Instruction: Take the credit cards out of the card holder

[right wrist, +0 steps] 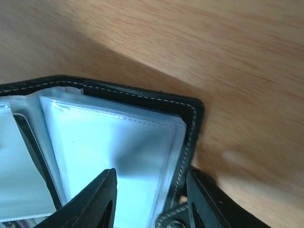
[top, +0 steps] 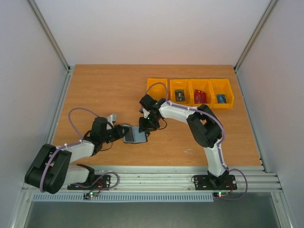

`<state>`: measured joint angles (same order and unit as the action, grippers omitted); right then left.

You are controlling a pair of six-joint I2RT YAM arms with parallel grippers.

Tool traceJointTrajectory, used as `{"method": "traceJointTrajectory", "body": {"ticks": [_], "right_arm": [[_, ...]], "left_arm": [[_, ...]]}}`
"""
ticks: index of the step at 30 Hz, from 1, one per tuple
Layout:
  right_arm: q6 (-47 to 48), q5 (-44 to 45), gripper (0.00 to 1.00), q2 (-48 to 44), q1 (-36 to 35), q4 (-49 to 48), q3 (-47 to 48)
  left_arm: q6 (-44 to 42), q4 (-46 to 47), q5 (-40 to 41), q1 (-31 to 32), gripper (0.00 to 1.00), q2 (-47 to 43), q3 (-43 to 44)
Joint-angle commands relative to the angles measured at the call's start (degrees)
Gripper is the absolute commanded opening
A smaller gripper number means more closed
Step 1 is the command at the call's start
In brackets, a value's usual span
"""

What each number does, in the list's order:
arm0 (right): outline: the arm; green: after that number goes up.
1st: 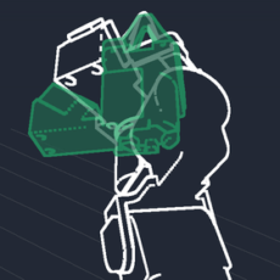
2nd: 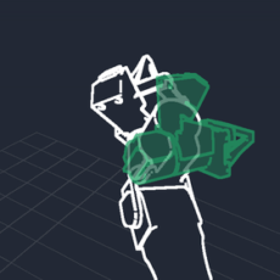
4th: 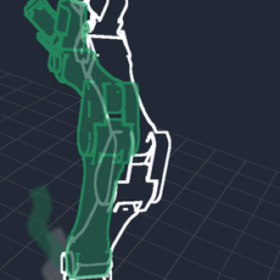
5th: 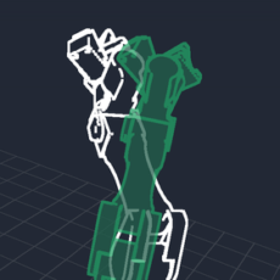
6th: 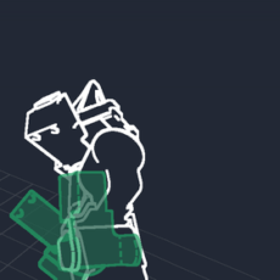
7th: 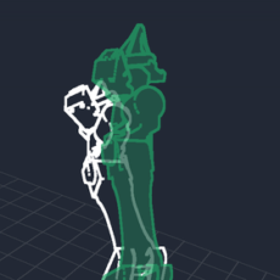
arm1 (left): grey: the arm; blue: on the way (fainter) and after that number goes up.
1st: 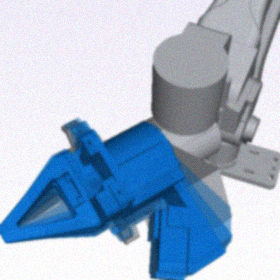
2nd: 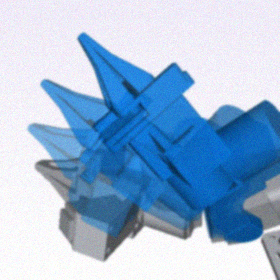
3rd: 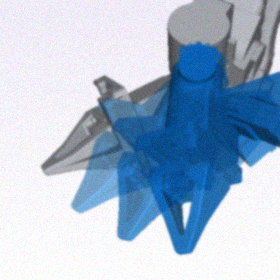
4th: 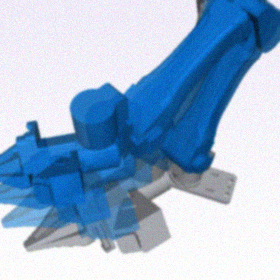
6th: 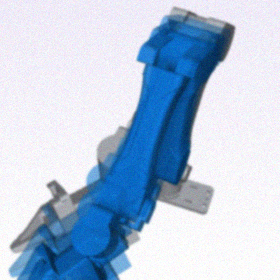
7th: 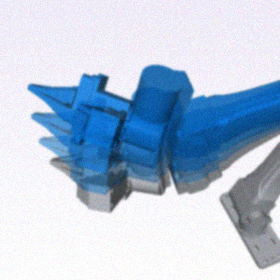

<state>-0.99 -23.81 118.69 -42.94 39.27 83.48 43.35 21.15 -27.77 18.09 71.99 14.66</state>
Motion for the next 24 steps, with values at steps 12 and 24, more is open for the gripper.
{"method": "traceJointTrajectory", "body": {"ticks": [12,24], "right_arm": [[22.14,-30.38,0.33,-24.33,8.06,-0.58,-0.86],[17.22,-34.46,0.24,-27.79,8.07,-10.55,0.36]], "left_arm": [[-11.9,3.54,-16.24,-0.51,0.0,-16.22,11.11],[-4.64,5.34,-18.73,-2.22,0.0,-22.27,18.51]]}}
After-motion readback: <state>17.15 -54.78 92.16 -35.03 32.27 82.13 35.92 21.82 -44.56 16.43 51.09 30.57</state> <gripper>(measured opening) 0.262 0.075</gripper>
